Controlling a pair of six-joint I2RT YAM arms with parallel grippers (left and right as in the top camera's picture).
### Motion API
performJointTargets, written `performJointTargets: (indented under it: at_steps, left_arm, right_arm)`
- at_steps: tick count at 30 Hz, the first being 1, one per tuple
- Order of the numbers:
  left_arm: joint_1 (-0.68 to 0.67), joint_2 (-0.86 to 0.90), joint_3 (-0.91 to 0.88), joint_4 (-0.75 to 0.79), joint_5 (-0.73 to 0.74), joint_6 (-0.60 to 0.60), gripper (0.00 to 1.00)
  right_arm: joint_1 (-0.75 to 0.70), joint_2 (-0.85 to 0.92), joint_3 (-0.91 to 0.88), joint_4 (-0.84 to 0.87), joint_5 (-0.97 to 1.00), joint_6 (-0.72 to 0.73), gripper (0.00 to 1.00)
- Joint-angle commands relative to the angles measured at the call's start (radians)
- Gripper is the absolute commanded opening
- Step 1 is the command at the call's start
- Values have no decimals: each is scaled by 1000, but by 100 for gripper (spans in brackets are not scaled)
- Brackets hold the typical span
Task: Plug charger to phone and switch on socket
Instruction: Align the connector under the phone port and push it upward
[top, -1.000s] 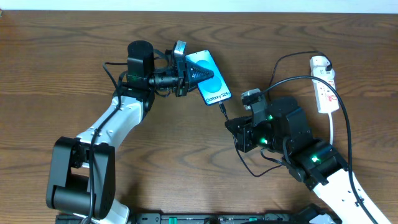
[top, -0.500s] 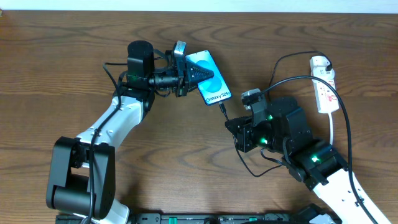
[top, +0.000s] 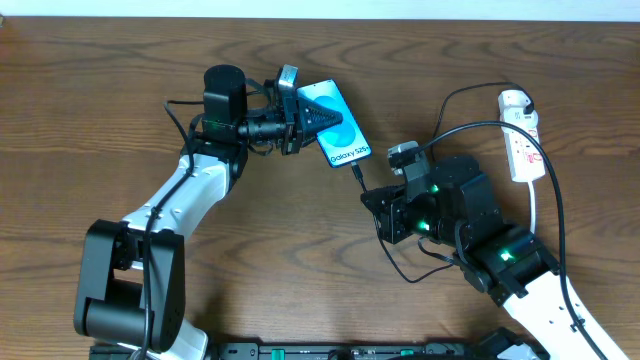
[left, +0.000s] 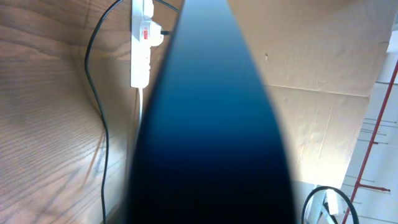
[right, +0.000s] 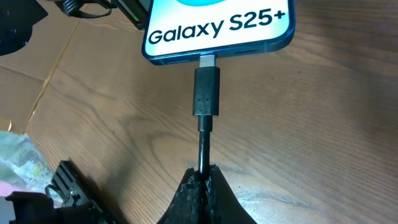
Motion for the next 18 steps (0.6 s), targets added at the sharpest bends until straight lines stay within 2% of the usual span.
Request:
performJointTargets:
  at_steps: [1, 18]
  left_arm:
    - [-10, 3, 23, 9, 71, 48, 7]
    - [-10, 3, 23, 9, 101, 106, 8]
  right_arm:
    - [6, 10, -2, 21, 35, 9, 1]
    - [6, 73, -2, 161, 45, 9, 1]
